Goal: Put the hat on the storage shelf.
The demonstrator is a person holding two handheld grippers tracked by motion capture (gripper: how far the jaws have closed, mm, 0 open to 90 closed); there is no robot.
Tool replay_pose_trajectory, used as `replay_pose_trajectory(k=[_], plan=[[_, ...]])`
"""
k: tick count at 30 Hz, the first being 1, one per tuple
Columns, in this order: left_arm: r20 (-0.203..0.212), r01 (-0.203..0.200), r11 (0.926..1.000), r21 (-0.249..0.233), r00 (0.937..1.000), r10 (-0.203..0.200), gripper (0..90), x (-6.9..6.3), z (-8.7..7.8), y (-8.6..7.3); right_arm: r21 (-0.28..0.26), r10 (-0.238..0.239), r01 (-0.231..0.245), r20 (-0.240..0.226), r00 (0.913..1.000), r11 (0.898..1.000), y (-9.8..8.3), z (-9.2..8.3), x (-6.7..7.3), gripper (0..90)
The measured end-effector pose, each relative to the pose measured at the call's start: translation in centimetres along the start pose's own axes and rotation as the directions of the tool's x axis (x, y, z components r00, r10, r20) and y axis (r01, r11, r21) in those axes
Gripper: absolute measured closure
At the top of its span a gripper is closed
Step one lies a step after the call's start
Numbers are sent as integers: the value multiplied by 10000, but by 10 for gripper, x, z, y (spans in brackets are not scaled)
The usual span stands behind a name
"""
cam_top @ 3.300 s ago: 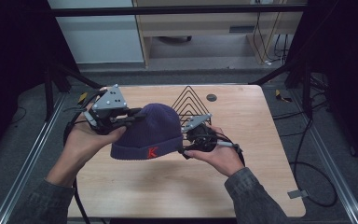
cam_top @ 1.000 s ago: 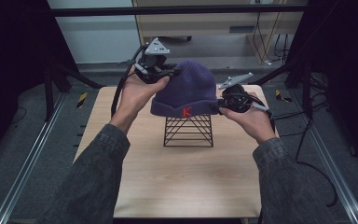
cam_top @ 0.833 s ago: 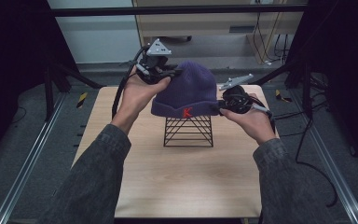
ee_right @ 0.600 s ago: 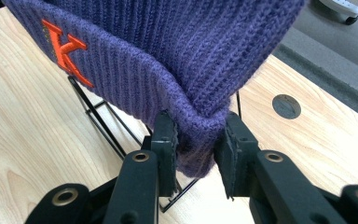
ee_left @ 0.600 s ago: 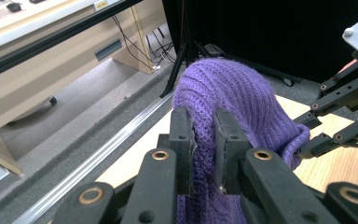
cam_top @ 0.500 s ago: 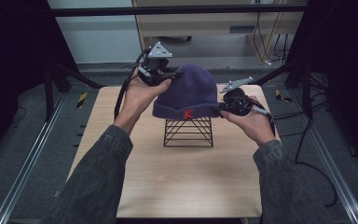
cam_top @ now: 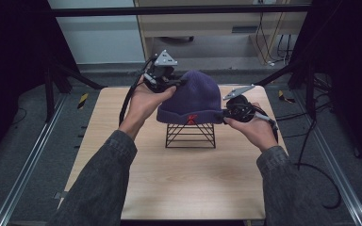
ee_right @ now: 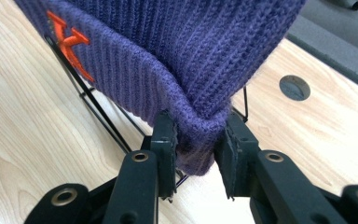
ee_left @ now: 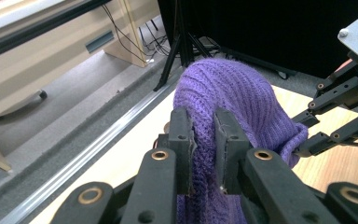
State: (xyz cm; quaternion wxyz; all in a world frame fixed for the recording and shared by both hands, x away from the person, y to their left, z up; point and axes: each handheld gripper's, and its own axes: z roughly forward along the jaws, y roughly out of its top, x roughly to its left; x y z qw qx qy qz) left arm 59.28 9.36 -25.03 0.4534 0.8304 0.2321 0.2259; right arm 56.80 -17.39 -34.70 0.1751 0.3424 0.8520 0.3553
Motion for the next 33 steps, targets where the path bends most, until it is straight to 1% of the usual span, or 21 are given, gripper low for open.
replay_pose_trajectory(k=[7, 10, 12, 14, 17, 23, 26, 28, 33], plan=[[96, -4, 9998, 181, 10000, 2, 786, -4, 7, -12, 242, 43, -42, -58, 10000, 9997, -13, 11, 2, 694], [118, 32, 9998, 213, 9999, -34, 786, -4, 9, -16, 272, 5, -3, -77, 10000, 9996, -16, 14, 3, 692], [187, 6, 9996, 283, 9998, -11, 785, -5, 10, -19, 311, 86, -83, -90, 9999, 9995, -19, 17, 4, 691], [243, -26, 9994, 348, 9997, 17, 785, -5, 11, -21, 336, 72, -68, -108, 9999, 9994, -21, 19, 4, 691], [332, -44, 9991, 418, 9994, 30, 785, -5, 11, -25, 336, 56, -50, -171, 9998, 9994, -24, 21, 5, 693], [422, -122, 9980, 625, 9991, 95, 785, -7, 13, -30, 425, 166, -159, -169, 9997, 9990, -30, 24, 5, 691], [571, -130, 9974, 703, 9983, 90, 783, -8, 16, -33, 578, 37, -30, -132, 9999, 9983, -31, 26, 5, 687], [521, -172, 9969, 766, 9986, 133, 784, -9, 17, -35, 654, 45, -36, -133, 9999, 9979, -32, 27, 6, 690], [581, -141, 9965, 821, 9983, 94, 785, -10, 18, -38, 705, 46, -34, -165, 9999, 9975, -35, 29, 6, 689]])
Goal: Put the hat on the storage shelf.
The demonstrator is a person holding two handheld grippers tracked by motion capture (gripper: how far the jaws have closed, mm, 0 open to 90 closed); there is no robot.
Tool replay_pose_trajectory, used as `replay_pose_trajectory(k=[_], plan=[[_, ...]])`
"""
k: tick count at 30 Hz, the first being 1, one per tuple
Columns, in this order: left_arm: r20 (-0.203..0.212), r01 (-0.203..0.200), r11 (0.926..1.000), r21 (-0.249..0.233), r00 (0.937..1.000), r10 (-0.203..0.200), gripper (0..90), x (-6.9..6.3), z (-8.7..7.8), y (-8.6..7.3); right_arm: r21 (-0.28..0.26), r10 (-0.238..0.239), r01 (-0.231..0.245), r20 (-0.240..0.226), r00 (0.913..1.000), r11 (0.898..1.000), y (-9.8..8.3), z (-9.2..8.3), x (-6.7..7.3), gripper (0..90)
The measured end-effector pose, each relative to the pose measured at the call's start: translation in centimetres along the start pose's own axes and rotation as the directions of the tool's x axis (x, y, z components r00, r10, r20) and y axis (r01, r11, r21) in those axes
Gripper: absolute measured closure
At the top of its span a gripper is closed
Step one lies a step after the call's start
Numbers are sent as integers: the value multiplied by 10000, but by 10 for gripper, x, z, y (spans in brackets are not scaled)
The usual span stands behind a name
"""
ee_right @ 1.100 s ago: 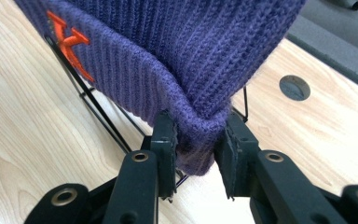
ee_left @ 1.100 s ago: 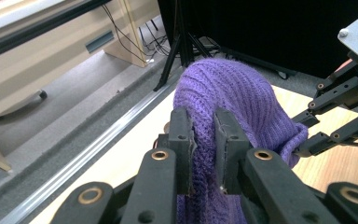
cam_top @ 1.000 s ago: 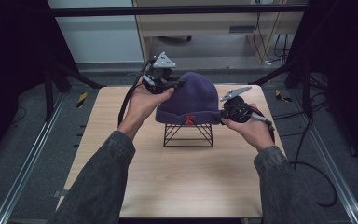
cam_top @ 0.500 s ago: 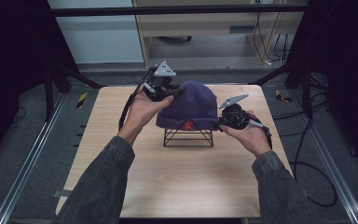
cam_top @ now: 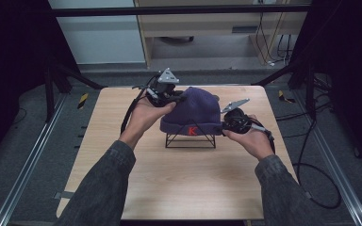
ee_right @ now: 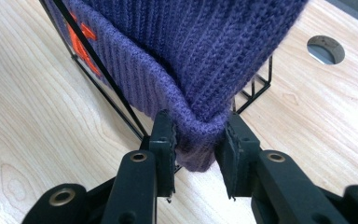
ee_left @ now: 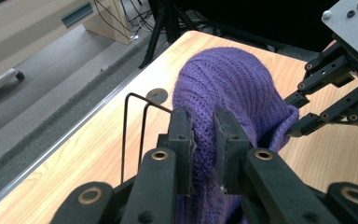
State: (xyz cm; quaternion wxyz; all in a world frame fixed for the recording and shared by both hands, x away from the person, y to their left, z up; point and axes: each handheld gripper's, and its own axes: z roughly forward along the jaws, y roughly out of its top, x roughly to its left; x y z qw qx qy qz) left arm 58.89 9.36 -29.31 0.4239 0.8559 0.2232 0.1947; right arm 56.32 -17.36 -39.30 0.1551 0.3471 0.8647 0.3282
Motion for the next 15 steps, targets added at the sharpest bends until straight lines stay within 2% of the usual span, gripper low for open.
replay_pose_trajectory(k=[15], plan=[[50, -56, 9998, 198, 10000, 55, 785, -1, 3, -2, 100, 91, -90, -121, 9999, 9999, -5, 6, 0, 684]])
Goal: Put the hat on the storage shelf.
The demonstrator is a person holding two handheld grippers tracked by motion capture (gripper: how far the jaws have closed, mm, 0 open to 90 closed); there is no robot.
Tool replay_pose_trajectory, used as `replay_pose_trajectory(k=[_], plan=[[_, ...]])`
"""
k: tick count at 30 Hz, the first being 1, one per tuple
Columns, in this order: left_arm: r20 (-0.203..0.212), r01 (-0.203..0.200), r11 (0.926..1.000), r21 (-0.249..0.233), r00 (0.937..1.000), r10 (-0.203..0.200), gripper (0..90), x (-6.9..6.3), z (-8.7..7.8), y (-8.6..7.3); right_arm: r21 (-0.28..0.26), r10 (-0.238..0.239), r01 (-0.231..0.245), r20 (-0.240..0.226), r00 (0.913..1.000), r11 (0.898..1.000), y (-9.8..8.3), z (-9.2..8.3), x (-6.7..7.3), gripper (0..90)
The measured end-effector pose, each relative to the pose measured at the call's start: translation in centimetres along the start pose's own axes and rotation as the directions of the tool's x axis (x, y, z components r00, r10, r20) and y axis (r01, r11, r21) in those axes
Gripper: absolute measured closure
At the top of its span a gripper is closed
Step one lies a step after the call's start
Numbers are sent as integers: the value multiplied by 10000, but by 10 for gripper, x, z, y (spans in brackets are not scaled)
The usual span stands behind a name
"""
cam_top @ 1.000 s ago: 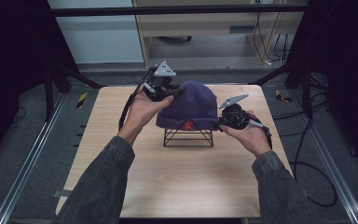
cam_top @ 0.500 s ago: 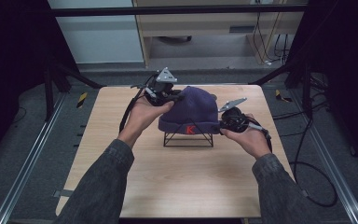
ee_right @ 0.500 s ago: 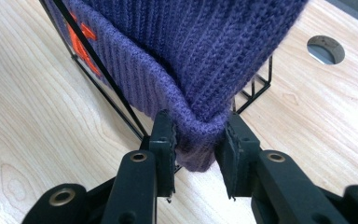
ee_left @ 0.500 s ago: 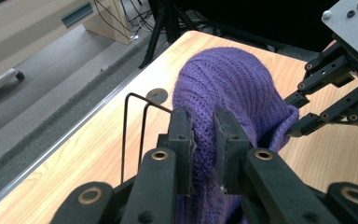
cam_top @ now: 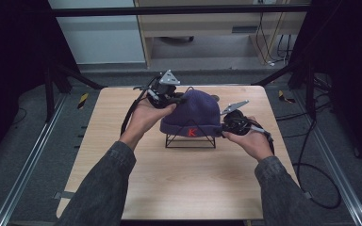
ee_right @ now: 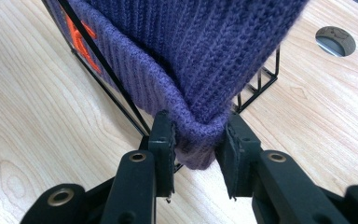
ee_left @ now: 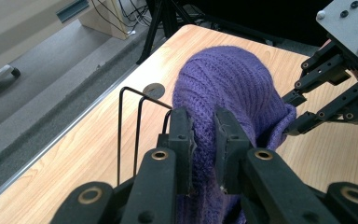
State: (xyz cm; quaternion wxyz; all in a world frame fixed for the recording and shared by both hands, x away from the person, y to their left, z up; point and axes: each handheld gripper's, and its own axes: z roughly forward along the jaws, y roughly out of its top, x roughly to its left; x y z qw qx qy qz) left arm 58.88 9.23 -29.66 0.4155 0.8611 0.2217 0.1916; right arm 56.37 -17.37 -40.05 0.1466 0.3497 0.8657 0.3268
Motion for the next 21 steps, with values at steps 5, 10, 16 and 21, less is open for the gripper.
replay_pose_trajectory(k=[5, 10, 16, 21], plan=[[1, 58, 10000, -24, 10000, -58, 785, 0, 1, -2, 54, 1, -1, 1, 10000, 10000, -1, 2, 0, 679], [-55, 110, 9999, 85, 9999, -109, 785, 0, 3, -8, 171, -1, 1, -4, 10000, 9999, -2, 5, 1, 676], [23, 174, 9998, 94, 9998, -175, 785, 0, 6, -12, 318, -13, 14, -15, 10000, 9995, -4, 10, 2, 671], [103, 109, 9997, 235, 9999, -111, 785, -1, 8, -13, 387, 43, -40, -72, 10000, 9992, -7, 13, 2, 669]])
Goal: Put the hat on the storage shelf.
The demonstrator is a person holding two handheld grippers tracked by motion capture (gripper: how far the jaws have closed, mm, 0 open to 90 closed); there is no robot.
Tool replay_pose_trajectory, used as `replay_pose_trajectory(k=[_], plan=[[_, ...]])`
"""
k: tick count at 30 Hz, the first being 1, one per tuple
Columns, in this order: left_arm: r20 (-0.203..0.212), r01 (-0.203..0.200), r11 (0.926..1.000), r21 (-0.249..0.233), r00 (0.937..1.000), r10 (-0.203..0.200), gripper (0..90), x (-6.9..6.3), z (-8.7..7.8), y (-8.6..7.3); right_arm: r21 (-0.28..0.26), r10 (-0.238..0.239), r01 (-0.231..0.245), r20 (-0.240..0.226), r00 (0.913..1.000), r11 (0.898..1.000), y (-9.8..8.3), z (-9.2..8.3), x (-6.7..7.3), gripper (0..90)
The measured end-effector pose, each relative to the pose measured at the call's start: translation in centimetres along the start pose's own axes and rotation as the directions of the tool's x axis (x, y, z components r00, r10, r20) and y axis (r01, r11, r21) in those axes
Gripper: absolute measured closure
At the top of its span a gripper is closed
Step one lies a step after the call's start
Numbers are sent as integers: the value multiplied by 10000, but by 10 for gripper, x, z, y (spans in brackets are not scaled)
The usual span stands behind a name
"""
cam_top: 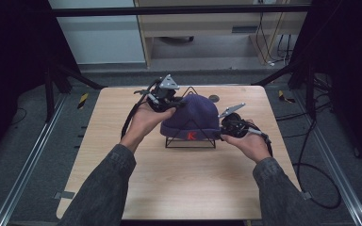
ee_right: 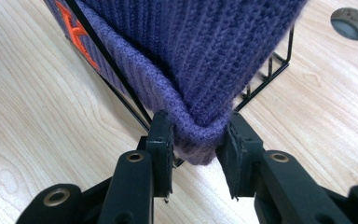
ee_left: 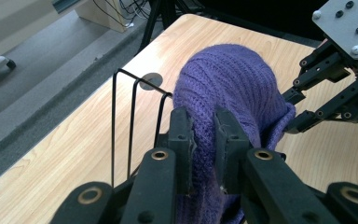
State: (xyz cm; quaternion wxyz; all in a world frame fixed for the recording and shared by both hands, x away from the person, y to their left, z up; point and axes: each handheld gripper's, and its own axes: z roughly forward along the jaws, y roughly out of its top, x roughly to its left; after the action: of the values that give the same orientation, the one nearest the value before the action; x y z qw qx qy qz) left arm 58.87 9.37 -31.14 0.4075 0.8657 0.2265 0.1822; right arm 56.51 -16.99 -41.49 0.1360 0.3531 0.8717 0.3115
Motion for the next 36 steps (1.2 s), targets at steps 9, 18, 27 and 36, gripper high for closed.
replay_pose_trajectory(k=[9, 18, 27, 36], plan=[[73, -53, 9999, 138, 10000, 52, 784, -2, 3, -2, 109, 14, -14, -37, 10000, 9999, -3, 4, 0, 657], [162, 31, 9997, 248, 9999, -35, 781, -1, 5, -9, 246, 30, -28, -54, 10000, 9997, -4, 8, 1, 655], [218, 132, 9994, 330, 9997, -139, 763, -2, 7, -13, 372, 108, -105, -73, 9999, 9993, -6, 11, 0, 624], [218, 143, 9980, 617, 9996, -157, 724, -3, 11, -18, 532, 212, -207, -94, 9997, 9984, -7, 10, 0, 603]])
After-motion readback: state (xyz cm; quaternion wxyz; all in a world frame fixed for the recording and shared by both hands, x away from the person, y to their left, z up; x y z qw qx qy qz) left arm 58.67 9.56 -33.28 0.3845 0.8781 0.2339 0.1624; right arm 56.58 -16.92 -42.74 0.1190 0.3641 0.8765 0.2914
